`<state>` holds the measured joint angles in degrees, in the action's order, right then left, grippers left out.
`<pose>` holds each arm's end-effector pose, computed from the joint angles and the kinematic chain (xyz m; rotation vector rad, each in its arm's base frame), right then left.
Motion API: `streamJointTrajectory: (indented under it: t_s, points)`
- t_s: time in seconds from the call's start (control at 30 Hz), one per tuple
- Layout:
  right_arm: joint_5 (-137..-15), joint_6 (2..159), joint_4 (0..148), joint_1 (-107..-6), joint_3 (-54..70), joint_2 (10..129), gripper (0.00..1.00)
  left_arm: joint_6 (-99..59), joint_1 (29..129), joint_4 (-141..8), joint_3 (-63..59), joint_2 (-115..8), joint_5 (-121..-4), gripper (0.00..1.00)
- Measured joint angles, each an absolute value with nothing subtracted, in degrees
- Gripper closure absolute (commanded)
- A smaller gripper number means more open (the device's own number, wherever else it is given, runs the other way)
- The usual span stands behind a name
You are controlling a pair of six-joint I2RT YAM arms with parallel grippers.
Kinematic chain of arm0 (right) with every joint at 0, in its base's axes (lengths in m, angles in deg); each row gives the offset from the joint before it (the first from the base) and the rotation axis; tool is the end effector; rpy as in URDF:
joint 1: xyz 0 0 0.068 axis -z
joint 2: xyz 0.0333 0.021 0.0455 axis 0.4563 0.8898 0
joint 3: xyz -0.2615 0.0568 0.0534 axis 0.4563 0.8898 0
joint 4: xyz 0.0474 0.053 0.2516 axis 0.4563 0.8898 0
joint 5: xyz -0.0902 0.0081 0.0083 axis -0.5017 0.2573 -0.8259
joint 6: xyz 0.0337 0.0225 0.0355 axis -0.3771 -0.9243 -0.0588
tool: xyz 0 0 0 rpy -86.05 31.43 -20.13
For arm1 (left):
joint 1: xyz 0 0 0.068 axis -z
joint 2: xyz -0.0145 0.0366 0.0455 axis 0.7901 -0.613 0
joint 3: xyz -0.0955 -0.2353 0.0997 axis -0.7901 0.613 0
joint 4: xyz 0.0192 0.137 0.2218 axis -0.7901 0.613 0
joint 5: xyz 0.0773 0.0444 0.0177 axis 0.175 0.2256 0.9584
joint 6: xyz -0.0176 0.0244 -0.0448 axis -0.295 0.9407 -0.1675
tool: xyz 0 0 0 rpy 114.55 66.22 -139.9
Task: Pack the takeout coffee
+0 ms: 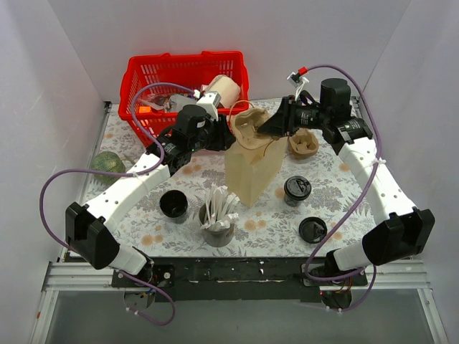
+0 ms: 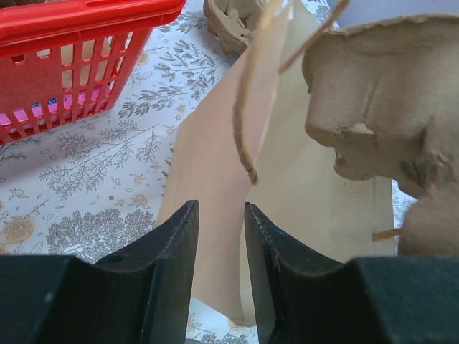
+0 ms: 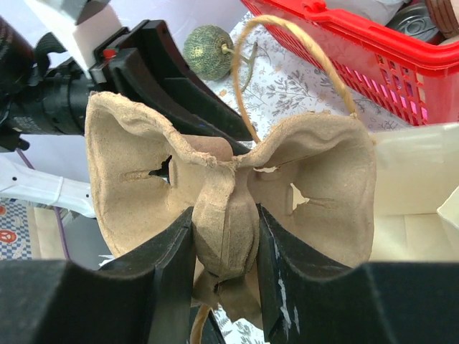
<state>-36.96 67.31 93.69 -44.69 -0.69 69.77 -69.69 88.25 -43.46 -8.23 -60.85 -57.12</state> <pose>0.2936 0.1200 0.4188 -0.5565 1.8672 1.2056 0.2704 -0.1992 0.3672 -0.4490 2.1645 -1.0821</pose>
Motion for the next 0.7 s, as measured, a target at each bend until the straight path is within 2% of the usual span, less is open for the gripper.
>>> streamJointTrajectory:
  t_s: [0.27, 0.47, 0.7]
  points:
    - [-37.49, 73.28, 96.13, -43.59, -4.14, 76.3, 0.58, -69.62, 88.25, -43.43, -8.01, -60.85, -57.14, 0.7]
    - [-42.17, 75.72, 98.45, -43.49, -4.17, 76.78, 0.58, -69.58, 88.25, -43.43, -7.92, -60.85, -57.34, 0.71]
    - [-41.27, 82.96, 102.91, -43.33, -5.5, 76.76, 0.57, -69.36, 88.25, -43.41, -7.9, -60.89, -57.34, 0.73]
